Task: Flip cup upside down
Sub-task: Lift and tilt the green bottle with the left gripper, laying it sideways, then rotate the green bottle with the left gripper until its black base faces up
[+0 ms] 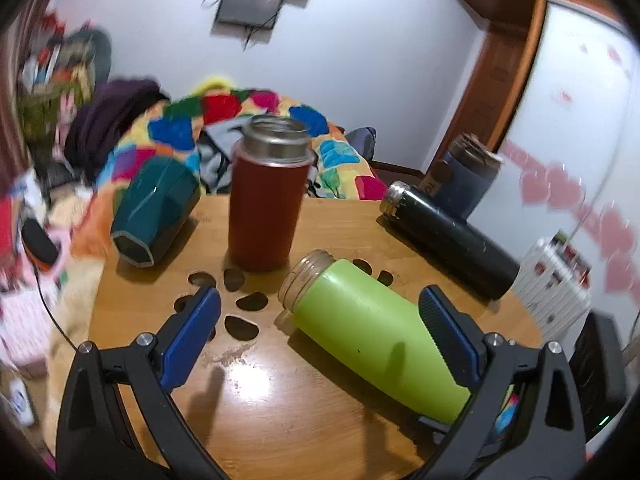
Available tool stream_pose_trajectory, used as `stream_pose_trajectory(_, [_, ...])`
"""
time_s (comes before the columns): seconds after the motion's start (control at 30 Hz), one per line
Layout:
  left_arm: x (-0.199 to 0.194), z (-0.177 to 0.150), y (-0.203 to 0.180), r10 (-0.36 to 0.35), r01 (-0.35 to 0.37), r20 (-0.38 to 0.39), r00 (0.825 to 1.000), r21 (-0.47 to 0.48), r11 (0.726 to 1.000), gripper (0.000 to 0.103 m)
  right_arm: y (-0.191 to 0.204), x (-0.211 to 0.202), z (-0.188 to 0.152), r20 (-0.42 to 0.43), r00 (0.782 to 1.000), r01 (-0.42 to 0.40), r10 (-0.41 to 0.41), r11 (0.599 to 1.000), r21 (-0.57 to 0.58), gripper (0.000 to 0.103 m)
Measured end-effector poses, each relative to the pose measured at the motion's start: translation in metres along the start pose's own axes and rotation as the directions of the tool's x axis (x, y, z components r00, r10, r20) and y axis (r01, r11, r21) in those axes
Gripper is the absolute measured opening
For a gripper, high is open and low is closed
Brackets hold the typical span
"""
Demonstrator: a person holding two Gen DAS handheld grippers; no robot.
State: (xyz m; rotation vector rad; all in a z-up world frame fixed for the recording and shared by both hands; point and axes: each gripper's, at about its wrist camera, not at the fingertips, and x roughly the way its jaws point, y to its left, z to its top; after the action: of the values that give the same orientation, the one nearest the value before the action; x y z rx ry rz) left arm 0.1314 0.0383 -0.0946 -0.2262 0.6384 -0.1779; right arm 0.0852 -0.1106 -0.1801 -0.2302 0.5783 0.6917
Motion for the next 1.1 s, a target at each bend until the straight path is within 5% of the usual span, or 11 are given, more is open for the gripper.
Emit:
stream_pose_trajectory(0.07, [0.000,-0.002,-0.008,-0.015,0.015,0.005,1.000,0.033,0.999,0.096,0.000,-0.003,0.000,0.008,1.000,0.005,-0.005,1.000,0.005,0.063])
stream_pose_trajectory(0.13, [0.001,-0.002,-0.014,-0.038,0.038,-0.014,0.999,0.061,0.997,0.079,0.003,-0.008,0.001,0.022,1.000,0.018,-0.018,1.000,-0.004,0.063])
stream_pose_trajectory(0.3, [-0.002,-0.004,-0.026,-0.068,0.069,-0.021,0.997,0.092,0.993,0.066,0.005,-0.029,0.010,0.076,0.996,0.037,-0.036,0.999,-0.009,0.063])
stream_pose_trajectory(0.67, [-0.059,0.022,-0.050,-0.187,0.178,0.051,0.981,0.153,0.972,0.065,0.019,-0.068,0.047,0.219,0.972,0.103,-0.089,0.993,-0.054,0.063])
stream_pose_trajectory(1.1, [-0.083,0.063,-0.052,-0.279,0.269,0.027,0.960,0.190,0.944,0.067,0.015,-0.052,0.100,0.235,0.967,0.103,-0.098,0.995,-0.009,0.063])
